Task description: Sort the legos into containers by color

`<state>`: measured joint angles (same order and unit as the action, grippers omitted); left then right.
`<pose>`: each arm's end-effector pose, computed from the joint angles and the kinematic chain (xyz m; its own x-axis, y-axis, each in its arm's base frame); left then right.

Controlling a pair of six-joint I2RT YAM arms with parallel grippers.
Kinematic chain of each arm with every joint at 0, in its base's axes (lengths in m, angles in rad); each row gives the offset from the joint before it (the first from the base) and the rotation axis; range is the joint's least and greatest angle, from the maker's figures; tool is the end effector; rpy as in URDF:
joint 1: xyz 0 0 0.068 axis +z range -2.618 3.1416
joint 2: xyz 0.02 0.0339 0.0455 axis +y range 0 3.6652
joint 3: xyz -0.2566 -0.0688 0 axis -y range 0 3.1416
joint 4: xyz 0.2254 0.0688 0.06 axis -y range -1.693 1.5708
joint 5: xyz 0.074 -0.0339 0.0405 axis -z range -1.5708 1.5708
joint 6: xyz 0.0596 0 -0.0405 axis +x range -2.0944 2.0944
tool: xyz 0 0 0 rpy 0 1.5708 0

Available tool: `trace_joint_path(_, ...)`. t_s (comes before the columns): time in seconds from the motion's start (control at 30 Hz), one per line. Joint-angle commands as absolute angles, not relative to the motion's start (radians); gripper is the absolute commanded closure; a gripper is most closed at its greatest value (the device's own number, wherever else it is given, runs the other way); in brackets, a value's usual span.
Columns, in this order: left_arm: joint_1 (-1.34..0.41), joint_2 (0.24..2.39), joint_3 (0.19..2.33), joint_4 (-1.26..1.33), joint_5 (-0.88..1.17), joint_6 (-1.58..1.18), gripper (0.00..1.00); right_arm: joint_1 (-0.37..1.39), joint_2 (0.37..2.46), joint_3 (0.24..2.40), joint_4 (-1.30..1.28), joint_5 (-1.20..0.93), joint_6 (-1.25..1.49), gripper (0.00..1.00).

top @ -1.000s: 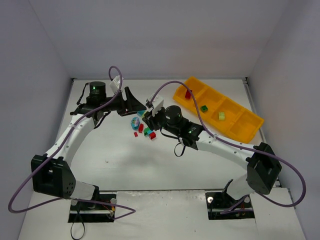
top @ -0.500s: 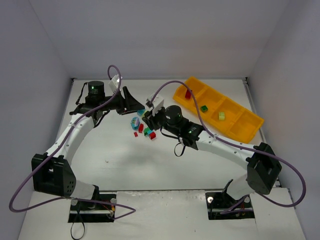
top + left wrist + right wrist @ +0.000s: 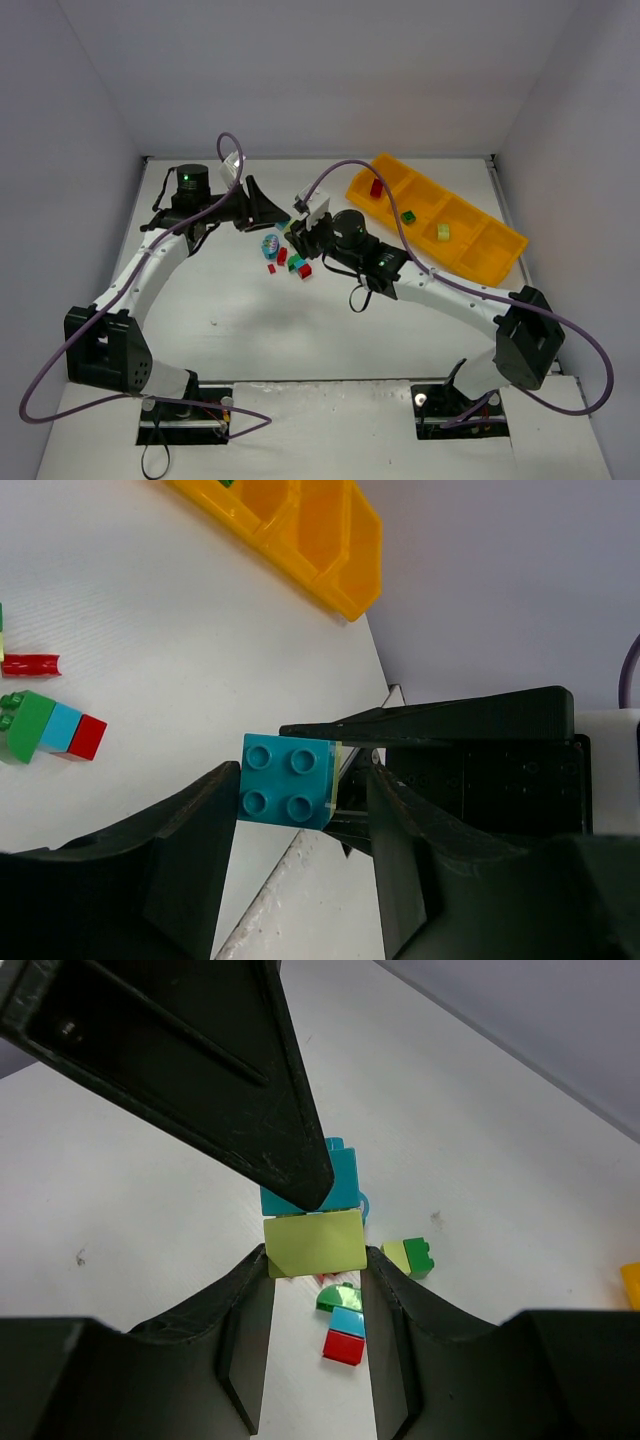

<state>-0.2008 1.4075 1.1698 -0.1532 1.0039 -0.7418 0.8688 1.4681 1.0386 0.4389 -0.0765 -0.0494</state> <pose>0.2932 -0.1110 0.3315 -0.8640 -0.1944 -0.4645 0.3902 0.3246 -0.8616 0.2271 0.2756 0.3307 0.0461 -0.0217 -0.9987 -0.8094 0.5851 -0.0501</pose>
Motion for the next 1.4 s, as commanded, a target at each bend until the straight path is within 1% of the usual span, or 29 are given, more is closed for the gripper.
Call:
trace_joint_path(0.0, -0.195, 1.394, 1.184, -0.066, 1.046, -0.761, 0.56, 0.859, 1.410, 1.048, 0.535, -0.080, -0.035, 1.00)
trace_joint_path(0.1, -0.195, 1.393, 1.181, -0.055, 1.049, -0.769, 0.68, 0.859, 1.408, 1.045, 0.537, -0.080, -0.032, 1.00)
trace_joint_path(0.17, -0.195, 1.391, 1.180, -0.051, 1.057, -0.775, 0.71, 0.859, 1.407, 1.045, 0.540, -0.080, -0.034, 1.00)
trace_joint_path(0.27, -0.195, 1.391, 1.178, -0.040, 1.066, -0.785, 0.79, 0.859, 1.407, 1.042, 0.541, -0.077, -0.035, 1.00)
trace_joint_path(0.3, -0.193, 1.393, 1.177, -0.034, 1.069, -0.788, 0.85, 0.861, 1.405, 1.040, 0.541, -0.077, -0.037, 1.00)
trace_joint_path(0.43, -0.186, 1.388, 1.172, -0.017, 1.080, -0.827, 0.96, 0.859, 1.399, 1.019, 0.555, -0.072, -0.043, 1.00)
trace_joint_path(0.47, -0.183, 1.388, 1.170, 0.030, 1.088, -0.834, 0.97, 0.859, 1.397, 1.012, 0.557, -0.068, -0.043, 1.00)
trace_joint_path(0.57, -0.172, 1.385, 1.169, 0.046, 1.101, -0.859, 0.98, 0.859, 1.382, 0.983, 0.560, -0.055, -0.048, 1.00)
trace_joint_path(1.0, -0.160, 1.379, 1.184, 0.045, 1.108, -0.879, 0.99, 0.844, 1.307, 0.893, 0.532, -0.003, -0.058, 1.00)
trace_joint_path(1.1, -0.161, 1.374, 1.186, 0.008, 1.094, -0.844, 0.99, 0.798, 1.293, 0.868, 0.520, 0.069, -0.029, 1.00)
trace_joint_path(1.23, -0.160, 1.350, 1.180, -0.093, 1.036, -0.778, 0.99, 0.691, 1.295, 0.862, 0.448, 0.254, 0.055, 1.00)
trace_joint_path(1.33, -0.160, 1.321, 1.180, -0.196, 0.981, -0.712, 0.99, 0.583, 1.289, 0.861, 0.381, 0.342, 0.150, 1.00)
trace_joint_path(1.37, -0.161, 1.315, 1.181, -0.222, 0.964, -0.694, 0.99, 0.512, 1.287, 0.861, 0.358, 0.351, 0.181, 1.00)
